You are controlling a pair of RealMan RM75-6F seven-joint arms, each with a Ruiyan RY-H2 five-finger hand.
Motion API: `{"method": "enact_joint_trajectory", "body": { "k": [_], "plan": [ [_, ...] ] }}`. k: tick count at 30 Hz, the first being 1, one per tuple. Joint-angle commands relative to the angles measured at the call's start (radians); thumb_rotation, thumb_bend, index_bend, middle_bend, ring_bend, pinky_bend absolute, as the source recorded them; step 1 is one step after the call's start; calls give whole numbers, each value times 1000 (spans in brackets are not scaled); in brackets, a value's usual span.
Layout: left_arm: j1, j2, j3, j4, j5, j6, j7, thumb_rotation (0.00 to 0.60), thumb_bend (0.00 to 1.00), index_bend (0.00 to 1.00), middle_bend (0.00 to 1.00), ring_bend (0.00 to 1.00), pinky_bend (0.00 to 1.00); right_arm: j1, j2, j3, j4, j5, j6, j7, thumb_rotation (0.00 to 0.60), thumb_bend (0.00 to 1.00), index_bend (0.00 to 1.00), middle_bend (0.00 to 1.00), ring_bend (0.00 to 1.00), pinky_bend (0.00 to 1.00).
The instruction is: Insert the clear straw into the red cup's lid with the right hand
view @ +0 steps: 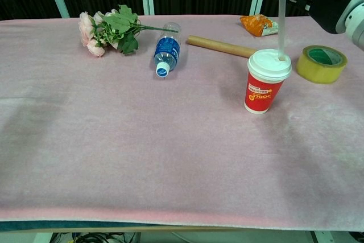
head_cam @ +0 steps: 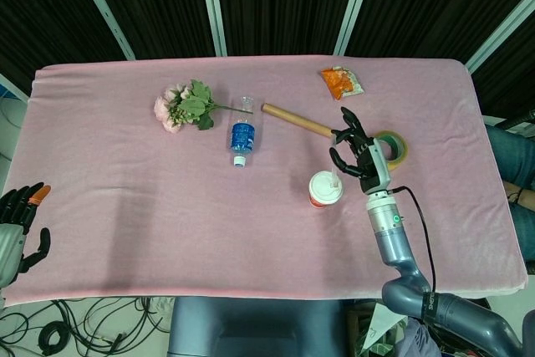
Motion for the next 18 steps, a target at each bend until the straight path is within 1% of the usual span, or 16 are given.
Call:
{"method": "enact_joint_trajectory", "body": {
  "k": [1,18],
  "plan": [
    [0,0,-1,-1,-1,1,0,600,621,96,41,0,0,1,2,2,-2,1,-2,-1,600,367,597,50,14,175],
    [1,1,-2,-2,-4,2,5,600,621,96,41,0,0,-1,2,-4,17,1,-11,15,600,367,600,50,15,175]
  ]
}}
